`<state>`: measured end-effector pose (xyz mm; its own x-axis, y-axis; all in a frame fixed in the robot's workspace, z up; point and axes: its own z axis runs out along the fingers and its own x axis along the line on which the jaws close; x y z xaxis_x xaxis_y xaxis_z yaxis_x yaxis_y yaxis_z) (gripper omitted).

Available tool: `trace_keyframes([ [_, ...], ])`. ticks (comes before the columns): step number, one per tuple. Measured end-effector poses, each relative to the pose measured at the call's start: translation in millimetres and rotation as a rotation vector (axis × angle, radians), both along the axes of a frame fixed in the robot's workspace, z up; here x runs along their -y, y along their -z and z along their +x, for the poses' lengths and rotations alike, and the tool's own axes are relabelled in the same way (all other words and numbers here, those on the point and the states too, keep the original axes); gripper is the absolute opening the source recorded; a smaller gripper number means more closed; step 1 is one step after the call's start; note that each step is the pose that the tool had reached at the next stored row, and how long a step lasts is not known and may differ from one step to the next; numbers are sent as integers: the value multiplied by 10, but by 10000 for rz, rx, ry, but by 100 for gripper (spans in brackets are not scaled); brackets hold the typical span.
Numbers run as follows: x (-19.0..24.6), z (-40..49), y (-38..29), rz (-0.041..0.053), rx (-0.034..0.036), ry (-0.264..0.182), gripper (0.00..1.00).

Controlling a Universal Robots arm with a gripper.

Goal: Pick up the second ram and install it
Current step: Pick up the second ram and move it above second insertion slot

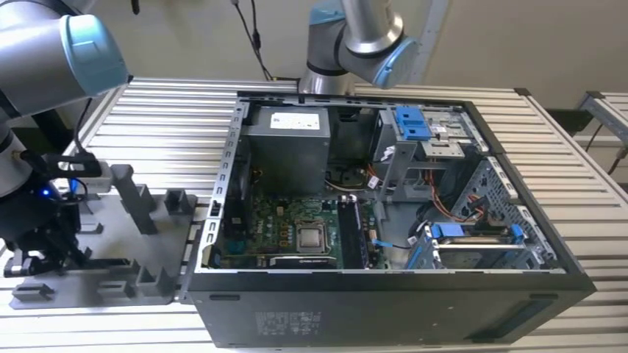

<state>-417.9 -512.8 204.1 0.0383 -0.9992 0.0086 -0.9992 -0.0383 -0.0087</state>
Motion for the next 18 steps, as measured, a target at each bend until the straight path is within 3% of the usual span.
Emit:
trace_keyframes([
  [18, 0, 0, -169, -1, -1, 1, 14],
])
